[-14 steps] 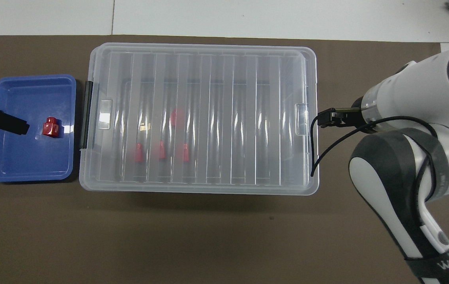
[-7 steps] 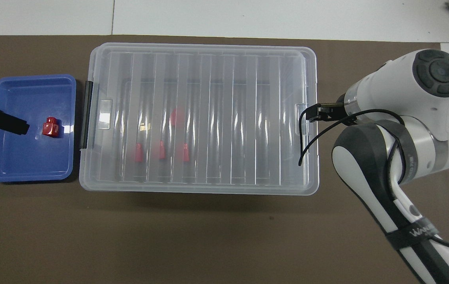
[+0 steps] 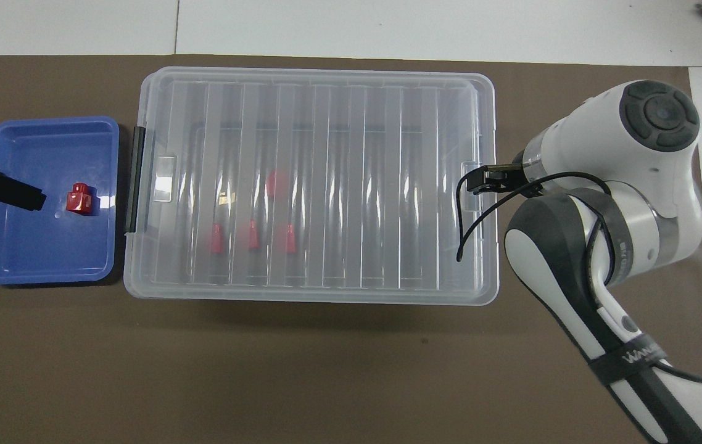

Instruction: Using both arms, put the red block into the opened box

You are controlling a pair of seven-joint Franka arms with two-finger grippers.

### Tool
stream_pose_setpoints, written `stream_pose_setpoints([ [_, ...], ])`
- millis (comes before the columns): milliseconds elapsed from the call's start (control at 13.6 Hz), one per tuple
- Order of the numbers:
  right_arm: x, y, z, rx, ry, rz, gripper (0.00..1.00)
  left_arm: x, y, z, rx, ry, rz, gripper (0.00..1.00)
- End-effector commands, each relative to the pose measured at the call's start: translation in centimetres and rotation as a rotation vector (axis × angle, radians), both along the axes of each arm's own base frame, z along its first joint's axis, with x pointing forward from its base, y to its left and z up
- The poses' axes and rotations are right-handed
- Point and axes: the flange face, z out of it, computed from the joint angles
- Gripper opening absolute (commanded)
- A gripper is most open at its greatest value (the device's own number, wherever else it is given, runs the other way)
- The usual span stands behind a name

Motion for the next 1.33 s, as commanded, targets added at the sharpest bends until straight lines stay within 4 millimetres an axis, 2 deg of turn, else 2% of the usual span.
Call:
stream_pose_setpoints([
  [0, 0.1, -0.1, -0.7, -0.013, -0.006, -0.012, 1.0, -0.7, 0.3, 0.1, 0.013, -0.009, 0.001, 1.0],
  [295, 0.2, -1.1, -1.0, -0.02, 0.004, -0.011, 1.0, -1.5, 0.9, 0.6, 0.013, 0.011, 0.016, 1.0],
  [443, 0.5, -2.6, -1.1, -0.028, 0.009, -0.013, 1.0, -1.7, 1.4, 0.6, 0.014, 0.021, 0.024, 1.0],
  [517, 0.6, -3.2, -1.1, -0.031, 0.01, -0.001, 1.0, -1.9, 2.6, 0.7, 0.014, 0.029, 0.052, 1.0],
  [812, 1.0, -6.3, -1.3, -0.046, 0.019, 0.046, 1.0, -1.1, 3.9, -1.6, 0.033, -0.132, 0.106, 1.0],
  [959, 1.2, -7.6, -1.3, -0.052, 0.022, 0.074, 1.0, 0.6, 5.4, -2.4, 0.032, -0.195, 0.127, 1.0],
  [1107, 1.3, -9.4, -1.3, -0.057, 0.031, 0.094, 1.0, 3.7, 4.6, -2.5, 0.032, -0.18, 0.114, 1.0],
  [1255, 1.3, -11.1, -1.3, -0.06, 0.041, 0.11, 1.0, 6.0, 4.6, -3.1, 0.006, -0.109, 0.125, 1.0],
])
